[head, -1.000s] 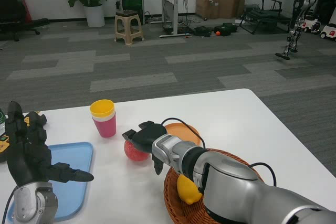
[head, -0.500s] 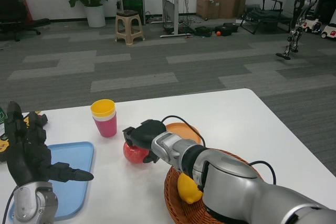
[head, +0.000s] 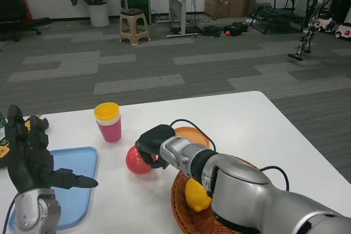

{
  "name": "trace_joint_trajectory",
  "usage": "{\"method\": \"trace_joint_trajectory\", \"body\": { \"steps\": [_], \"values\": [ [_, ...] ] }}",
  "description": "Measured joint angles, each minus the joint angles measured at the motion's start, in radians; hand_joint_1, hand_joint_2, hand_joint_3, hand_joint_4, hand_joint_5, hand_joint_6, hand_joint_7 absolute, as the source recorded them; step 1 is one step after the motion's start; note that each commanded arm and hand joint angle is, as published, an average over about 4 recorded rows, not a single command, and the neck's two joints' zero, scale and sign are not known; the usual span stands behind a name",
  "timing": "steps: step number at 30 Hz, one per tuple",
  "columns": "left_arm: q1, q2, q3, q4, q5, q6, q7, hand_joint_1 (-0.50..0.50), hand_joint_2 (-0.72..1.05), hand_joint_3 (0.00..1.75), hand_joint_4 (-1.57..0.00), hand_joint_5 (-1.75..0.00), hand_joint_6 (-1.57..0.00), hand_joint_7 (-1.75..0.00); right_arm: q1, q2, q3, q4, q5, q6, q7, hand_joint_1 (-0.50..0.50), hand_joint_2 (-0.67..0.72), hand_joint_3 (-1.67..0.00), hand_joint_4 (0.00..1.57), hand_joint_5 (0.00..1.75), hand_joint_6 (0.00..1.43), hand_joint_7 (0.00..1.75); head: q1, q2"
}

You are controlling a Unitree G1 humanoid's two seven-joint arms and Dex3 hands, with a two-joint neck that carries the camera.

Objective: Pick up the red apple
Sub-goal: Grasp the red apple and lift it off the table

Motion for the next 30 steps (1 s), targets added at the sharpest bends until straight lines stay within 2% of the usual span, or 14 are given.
{"method": "trace_joint_trajectory", "body": {
  "steps": [7, 8, 13, 18, 20, 23, 24, 27, 30],
  "values": [
    [0.000, 0.000, 0.000, 0.000, 0.000, 0.000, 0.000, -0.50, -0.72, 0.09, 0.00, 0.00, 0.00, 0.00, 0.002, 0.000, 0.000, 0.005, 0.000, 0.000, 0.000, -0.46, -0.60, -0.95, 1.17, 1.65, 1.27, 1.50, 0.003, -0.003],
    [0.000, 0.000, 0.000, 0.000, 0.000, 0.000, 0.000, -0.50, -0.72, 0.09, 0.00, 0.00, 0.00, 0.00, 0.003, 0.000, -0.002, 0.005, 0.000, -0.001, 0.000, -0.46, -0.60, -0.95, 1.14, 1.65, 1.23, 1.52, 0.003, -0.003],
    [0.000, 0.000, 0.000, 0.000, 0.000, 0.000, 0.000, -0.50, -0.72, 0.09, 0.00, 0.00, 0.00, 0.00, 0.032, -0.007, -0.045, -0.009, -0.002, -0.033, 0.003, -0.46, -0.54, -0.95, 0.88, 1.65, 0.88, 1.61, 0.007, -0.003],
    [0.002, 0.000, 0.003, 0.000, -0.001, -0.002, 0.000, -0.50, -0.72, 0.09, 0.00, 0.00, 0.00, 0.00, 0.111, -0.048, -0.154, -0.128, -0.012, -0.058, 0.008, -0.46, -0.54, -0.95, 0.64, 1.65, 0.59, 1.64, 0.020, -0.002],
    [0.003, 0.000, 0.004, -0.001, -0.001, -0.002, 0.000, -0.50, -0.72, 0.09, 0.00, 0.00, 0.00, 0.00, 0.145, -0.070, -0.199, -0.196, -0.021, -0.060, 0.013, -0.46, -0.54, -0.95, 0.41, 1.65, 0.38, 1.68, 0.020, 0.001],
    [0.005, 0.000, 0.005, -0.001, 0.000, -0.003, 0.000, -0.50, -0.72, 0.09, 0.00, 0.00, 0.00, 0.00, 0.191, -0.099, -0.261, -0.295, -0.033, -0.066, 0.017, -0.44, -0.54, -0.95, 0.19, 1.65, 0.17, 1.68, 0.021, 0.004],
    [0.005, 0.000, 0.005, -0.001, 0.000, -0.003, 0.000, -0.50, -0.72, 0.09, 0.00, 0.00, 0.00, 0.00, 0.199, -0.104, -0.270, -0.313, -0.034, -0.070, 0.018, -0.43, -0.54, -0.95, 0.14, 1.60, 0.12, 1.62, 0.022, 0.005],
    [0.006, 0.000, 0.005, -0.002, 0.000, -0.004, -0.001, -0.50, -0.72, 0.09, 0.00, 0.00, 0.00, 0.00, 0.223, -0.119, -0.288, -0.373, -0.037, -0.087, 0.020, -0.42, -0.54, -0.95, 0.01, 1.14, 0.00, 1.34, 0.023, 0.007],
    [0.006, 0.000, 0.005, -0.002, 0.000, -0.004, -0.001, -0.50, -0.72, 0.09, 0.00, 0.00, 0.00, 0.00, 0.231, -0.123, -0.291, -0.415, -0.039, -0.093, 0.020, -0.42, -0.54, -0.95, 0.00, 0.73, 0.00, 1.12, 0.024, 0.007]
  ]
}}
